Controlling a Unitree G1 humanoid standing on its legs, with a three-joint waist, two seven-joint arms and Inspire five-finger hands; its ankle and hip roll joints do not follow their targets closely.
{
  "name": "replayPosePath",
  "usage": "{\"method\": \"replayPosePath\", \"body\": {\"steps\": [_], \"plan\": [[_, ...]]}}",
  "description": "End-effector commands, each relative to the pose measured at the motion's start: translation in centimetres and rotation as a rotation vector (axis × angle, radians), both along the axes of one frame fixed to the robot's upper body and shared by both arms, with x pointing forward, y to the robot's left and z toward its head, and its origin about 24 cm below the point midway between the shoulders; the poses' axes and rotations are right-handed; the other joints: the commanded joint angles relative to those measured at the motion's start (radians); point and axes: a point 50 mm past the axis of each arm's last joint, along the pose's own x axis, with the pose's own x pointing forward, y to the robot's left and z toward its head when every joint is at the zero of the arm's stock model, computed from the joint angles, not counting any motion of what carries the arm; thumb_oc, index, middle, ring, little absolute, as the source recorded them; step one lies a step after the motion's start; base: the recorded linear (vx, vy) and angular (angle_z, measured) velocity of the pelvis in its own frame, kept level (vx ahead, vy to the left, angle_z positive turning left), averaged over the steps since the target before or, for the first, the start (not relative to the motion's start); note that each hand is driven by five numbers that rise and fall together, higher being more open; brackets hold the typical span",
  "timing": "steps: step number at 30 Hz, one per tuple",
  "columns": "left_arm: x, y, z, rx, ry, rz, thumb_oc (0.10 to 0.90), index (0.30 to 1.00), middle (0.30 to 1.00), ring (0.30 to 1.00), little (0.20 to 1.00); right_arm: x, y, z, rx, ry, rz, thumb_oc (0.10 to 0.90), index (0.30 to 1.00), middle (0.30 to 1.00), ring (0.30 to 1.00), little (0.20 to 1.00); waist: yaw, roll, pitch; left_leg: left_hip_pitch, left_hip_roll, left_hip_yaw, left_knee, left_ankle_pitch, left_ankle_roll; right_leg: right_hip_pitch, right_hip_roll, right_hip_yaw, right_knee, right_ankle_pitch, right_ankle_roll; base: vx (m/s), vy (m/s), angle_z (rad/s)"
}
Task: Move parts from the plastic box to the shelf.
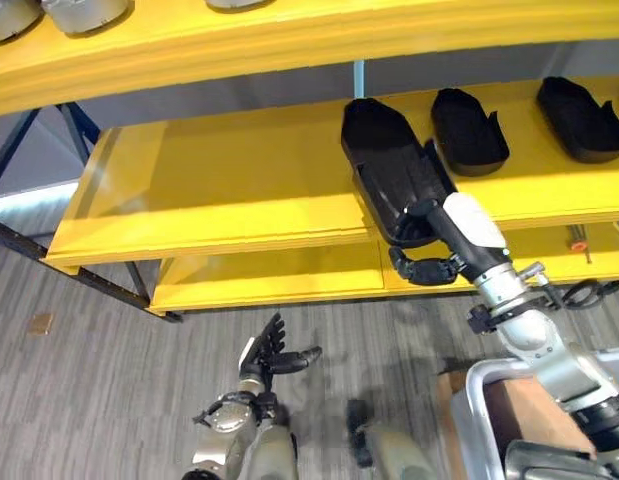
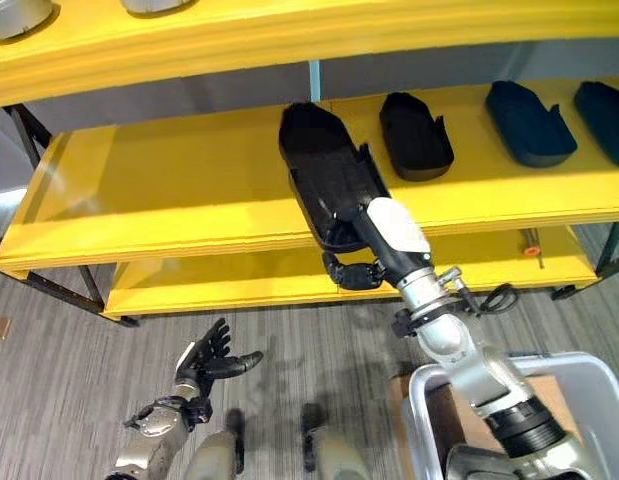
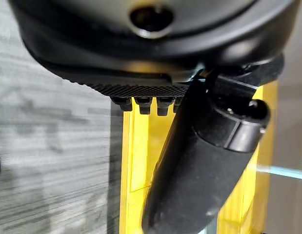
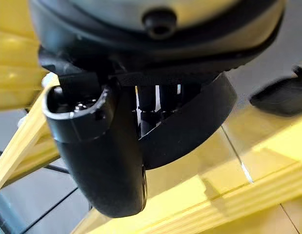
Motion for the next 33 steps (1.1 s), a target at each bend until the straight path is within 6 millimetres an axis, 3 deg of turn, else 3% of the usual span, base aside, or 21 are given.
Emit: {"method": "replayPosePath", "body": {"steps": [1, 5, 6, 13, 24, 33], "plan": [[0.9, 1.8, 3.0, 0.059, -0.17, -0.002, 0.9, 1.0, 1.0, 1.0, 1.0, -1.0, 1.1, 5.6, 0.116, -0.294, 0.097, 0.4, 0.3, 0.3, 0.3, 0.3, 0.028, -0.051, -0.093, 0.069, -0.073, 0.057, 0.014, 0.069, 0.006, 0.186, -0.129, 0.138, -0.215, 0.077, 0.166, 0.2, 0.158, 0.06], [0.9, 2.0, 3.1, 0.057, -0.178, 0.009, 0.9, 1.0, 1.0, 1.0, 1.0, -1.2, 1.4, 4.7, 0.123, -0.254, 0.099, 0.4, 0.3, 0.3, 0.3, 0.3, 0.026, -0.04, -0.121, 0.132, -0.097, 0.092, -0.016, 0.009, 0.024, 0.223, -0.161, 0.15, -0.241, 0.076, 0.185, 0.24, 0.22, -0.38], [1.1, 2.1, 3.3, 0.072, -0.187, -0.002, 0.9, 1.0, 1.0, 1.0, 1.0, -1.2, 1.3, 4.5, 0.13, -0.249, 0.088, 0.4, 0.3, 0.3, 0.3, 0.3, 0.027, -0.046, -0.128, 0.142, -0.119, 0.113, -0.001, -0.026, 0.044, 0.24, -0.191, 0.158, -0.256, 0.082, 0.203, 0.23, 0.221, -0.37], [2.3, 2.5, 4.4, 0.111, -0.227, 0.001, 0.9, 1.0, 1.0, 1.0, 1.0, -0.8, 1.3, 4.5, 0.124, -0.248, 0.072, 0.4, 0.3, 0.3, 0.3, 0.3, 0.032, -0.067, -0.133, 0.136, -0.171, 0.172, 0.049, -0.101, 0.081, 0.236, -0.272, 0.165, -0.276, 0.12, 0.253, 0.16, 0.175, -0.19], [3.1, 2.2, 5.4, 0.101, -0.27, 0.003, 0.9, 1.0, 1.0, 1.0, 1.0, 0.0, 2.6, 5.5, 0.129, -0.266, 0.111, 0.4, 0.3, 0.3, 0.3, 0.3, 0.042, -0.094, -0.117, 0.07, -0.204, 0.195, 0.082, -0.138, 0.104, 0.177, -0.317, 0.167, -0.292, 0.188, 0.286, 0.04, 0.058, 0.03], [3.5, 2.7, 6.0, 0.112, -0.293, 0.024, 0.9, 1.0, 1.0, 1.0, 1.0, 1.7, 3.7, 6.1, 0.138, -0.258, 0.119, 0.4, 0.3, 0.3, 0.3, 0.3, 0.068, -0.11, -0.086, 0.009, -0.209, 0.182, 0.098, -0.138, 0.108, 0.139, -0.327, 0.148, -0.302, 0.212, 0.29, -0.01, 0.007, 0.0]]}}
